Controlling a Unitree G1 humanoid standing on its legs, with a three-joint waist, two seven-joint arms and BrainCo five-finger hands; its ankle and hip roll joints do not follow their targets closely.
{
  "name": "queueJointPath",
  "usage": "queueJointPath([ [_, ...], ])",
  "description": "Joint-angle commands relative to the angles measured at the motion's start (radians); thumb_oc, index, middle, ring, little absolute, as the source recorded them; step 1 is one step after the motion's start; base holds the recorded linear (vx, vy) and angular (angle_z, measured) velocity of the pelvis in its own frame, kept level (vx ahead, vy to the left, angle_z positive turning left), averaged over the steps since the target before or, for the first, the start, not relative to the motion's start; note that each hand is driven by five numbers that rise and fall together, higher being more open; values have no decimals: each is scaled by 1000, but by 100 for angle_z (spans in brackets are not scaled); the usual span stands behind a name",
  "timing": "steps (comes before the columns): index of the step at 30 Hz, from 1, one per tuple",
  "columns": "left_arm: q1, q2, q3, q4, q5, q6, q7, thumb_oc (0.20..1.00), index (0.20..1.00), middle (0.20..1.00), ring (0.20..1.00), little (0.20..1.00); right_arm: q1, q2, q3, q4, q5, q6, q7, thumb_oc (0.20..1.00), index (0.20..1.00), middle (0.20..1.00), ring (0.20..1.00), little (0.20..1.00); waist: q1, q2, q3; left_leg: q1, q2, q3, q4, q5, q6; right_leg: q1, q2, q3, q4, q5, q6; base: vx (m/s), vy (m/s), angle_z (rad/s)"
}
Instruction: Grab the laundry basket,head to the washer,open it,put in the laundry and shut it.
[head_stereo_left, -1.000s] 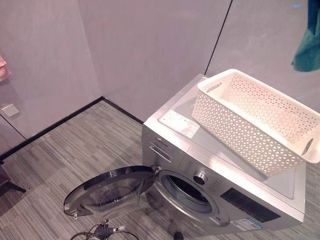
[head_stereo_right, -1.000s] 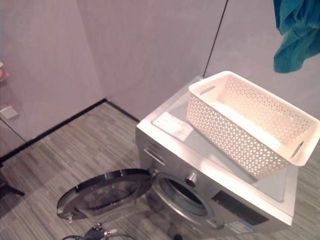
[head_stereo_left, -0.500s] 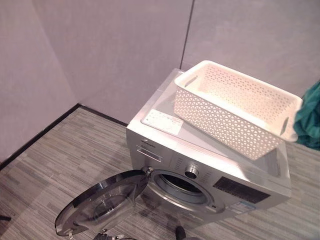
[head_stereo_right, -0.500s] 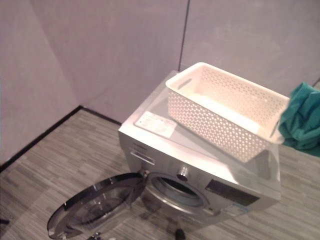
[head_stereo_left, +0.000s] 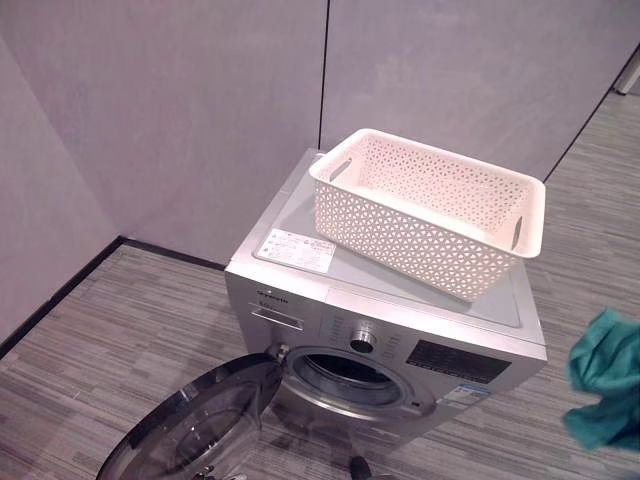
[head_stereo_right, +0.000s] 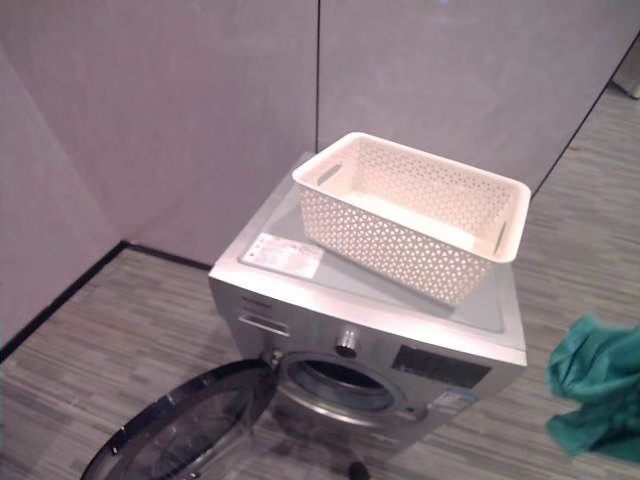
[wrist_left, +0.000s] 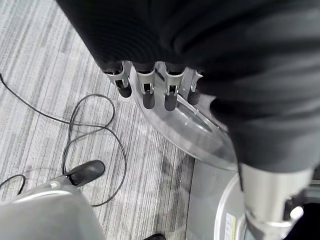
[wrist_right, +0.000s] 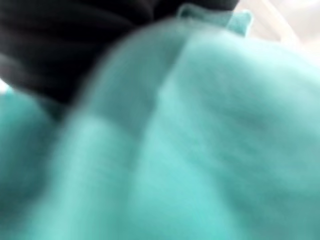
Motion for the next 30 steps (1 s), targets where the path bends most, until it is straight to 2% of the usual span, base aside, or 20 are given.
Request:
queueJointPath([
  [1,-69,26,-16,64,6,-11,-7,1000,1000,1000,1000,1000,-49,5,75,86,117,-24,11,200,200,200,200,200,43,-15,14,-10,-27,-4,66,-151,98,-58,-29,-41,63,-6,41,-26,-21,-5],
  [2,-69,28,-15,64,6,-11,-7,1000,1000,1000,1000,1000,-53,4,79,92,119,-26,7,200,200,200,200,200,43,-19,14,-13,-29,-3,66,-146,97,-61,-31,-39,62,-1,40,-36,-34,-4],
  [3,-73,35,-27,51,-11,-15,-6,1000,1000,1000,1000,1000,-83,38,185,194,197,-43,16,200,200,200,200,200,49,-19,24,-16,-29,-4,68,-142,95,-63,-32,-38,60,0,37,-39,-28,0],
  [4,-73,35,-26,51,-11,-15,-7,1000,1000,1000,1000,1000,-84,38,187,196,197,-44,15,200,200,200,200,200,48,-20,24,-17,-30,-3,68,-141,95,-64,-32,-38,59,1,38,-28,-31,-1],
  [7,-73,52,-58,36,-23,-30,8,1000,1000,1000,1000,1000,-147,95,376,402,322,-77,26,200,200,200,200,200,74,-16,41,-29,-30,-14,68,-126,85,-62,-41,-55,50,2,35,-17,-42,0],
  [8,-73,54,-56,36,-23,-30,8,1000,1000,1000,1000,1000,-152,95,380,409,325,-80,22,200,200,200,200,200,71,-18,41,-29,-30,-15,68,-125,85,-62,-41,-56,50,2,35,-4,-42,9],
  [9,-74,60,-68,31,-21,-38,21,1000,1000,1000,1000,1000,-179,120,449,483,368,-98,31,200,200,200,200,200,82,-18,46,-36,-30,-24,67,-121,81,-59,-46,-66,46,2,35,2,-27,10],
  [10,-74,60,-68,31,-21,-38,21,1000,1000,1000,1000,1000,-179,120,449,483,368,-98,31,200,200,200,200,200,82,-18,46,-36,-30,-24,67,-121,81,-59,-46,-66,46,2,35,1,-39,13],
  [12,-73,73,-89,-21,-25,-59,39,1000,1000,1000,1000,1000,-239,156,569,588,423,-129,47,200,200,200,200,200,99,-17,65,-57,-36,-39,88,-122,80,-57,-56,-75,39,8,35,-16,-31,8],
  [13,-73,74,-88,-22,-25,-59,39,1000,1000,1000,1000,1000,-244,156,572,593,424,-132,45,200,200,200,200,200,97,-19,65,-59,-36,-40,91,-123,80,-57,-56,-75,39,8,35,-48,-21,14],
  [14,-72,80,-109,-84,-21,-75,47,1000,1000,1000,1000,1000,-277,167,646,630,433,-147,58,200,200,200,200,200,112,-18,87,-81,-43,-44,134,-137,82,-59,-66,-75,34,17,34,-69,2,17],
  [17,-75,87,-124,-144,-28,-85,59,1000,1000,1000,1000,1000,-314,172,704,629,437,-160,69,200,200,200,200,200,124,-18,111,-122,-55,-43,203,-159,86,-65,-76,-73,28,24,37,-100,20,13],
  [18,-85,91,-149,-217,-41,-100,69,1000,1000,1000,1000,1000,-341,174,761,605,446,-174,81,200,200,200,200,200,133,-21,136,-159,-66,-39,251,-170,93,-80,-89,-66,33,34,40,-149,42,12],
  [22,-115,101,-223,-322,-5,-112,88,1000,1000,1000,1000,1000,-375,196,819,559,485,-185,82,200,200,200,200,200,140,-34,154,-193,-93,-40,277,-180,112,-119,-108,-43,53,48,52,-154,70,7],
  [24,-176,105,-315,-391,49,-121,111,1000,1000,1000,1000,1000,-406,217,878,521,539,-193,75,200,200,200,200,200,144,-47,193,-198,-106,-49,270,-171,127,-170,-114,-32,139,48,55,-223,79,-1],
  [26,-201,105,-343,-410,66,-122,126,1000,1000,1000,1000,1000,-435,224,904,525,561,-195,70,200,200,200,200,200,148,-50,220,-196,-107,-45,270,-169,131,-199,-115,-31,189,63,58,-218,41,-5],
  [27,-245,94,-405,-448,85,-122,140,1000,1000,1000,1000,1000,-487,228,952,539,605,-203,55,200,200,200,200,200,166,-35,259,-217,-92,-37,295,-163,138,-216,-120,-129,283,26,36,-355,68,-23],
  [28,-264,85,-425,-460,76,-117,148,1000,1000,1000,1000,1000,-517,234,975,551,627,-202,43,200,200,200,200,200,171,-23,272,-241,-81,-33,323,-155,142,-218,-120,-178,364,-11,16,-264,51,-20],
  [29,-265,85,-424,-460,76,-117,148,1000,1000,1000,1000,1000,-519,234,975,553,627,-203,42,200,200,200,200,200,169,-23,273,-244,-81,-35,327,-157,142,-219,-121,-179,369,-14,16,-205,52,-6],
  [30,-285,71,-457,-489,59,-112,158,1000,1000,1000,1000,1000,-579,244,1014,575,665,-207,21,200,200,200,200,200,180,-13,274,-282,-70,-34,335,-127,155,-207,-83,-210,530,-99,-22,-117,31,1],
])
